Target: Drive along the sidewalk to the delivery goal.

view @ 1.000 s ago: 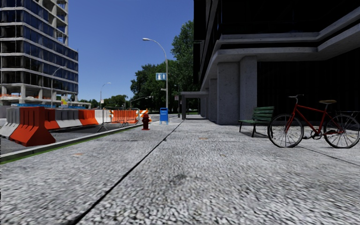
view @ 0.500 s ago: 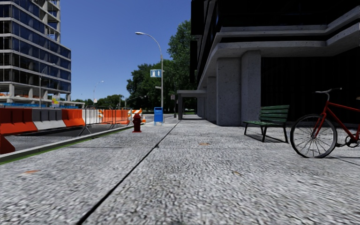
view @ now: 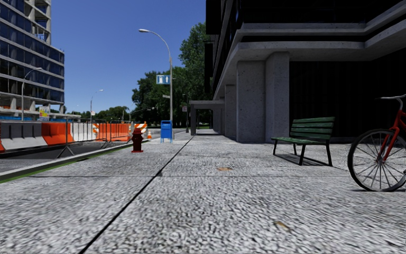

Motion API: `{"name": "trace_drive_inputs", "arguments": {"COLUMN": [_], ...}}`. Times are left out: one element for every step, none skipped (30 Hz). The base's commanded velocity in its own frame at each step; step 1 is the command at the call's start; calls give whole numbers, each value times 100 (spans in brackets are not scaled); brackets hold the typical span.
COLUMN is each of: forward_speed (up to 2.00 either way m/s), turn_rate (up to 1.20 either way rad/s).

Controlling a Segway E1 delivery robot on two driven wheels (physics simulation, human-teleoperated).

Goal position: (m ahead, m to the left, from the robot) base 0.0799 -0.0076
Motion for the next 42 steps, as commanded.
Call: {"name": "trace_drive_inputs", "arguments": {"forward_speed": [142, 141, 139, 139, 138, 137, 135, 135, 128, 109, 109, 61, 0, 0, 0, 0, 0, 0, 0, 0, 0, 0, 0, 0, 0, 0, 0, 0, 0, 0, 0, 0, 0, 0, 0, 0, 0, 0, 0, 0, 0, 0], "turn_rate": [0, 0, 0, 0, 0, 0, 0, 0, 0, 0, 0, 0, 0, 0, 0, 0, 0, 0, 0, 0, 0, 0, 0, 0, 0, 0, 0, 0, 0, 0, 0, 0, 0, 0, 0, 0, 0, 0, 0, 0, 0, 0]}}
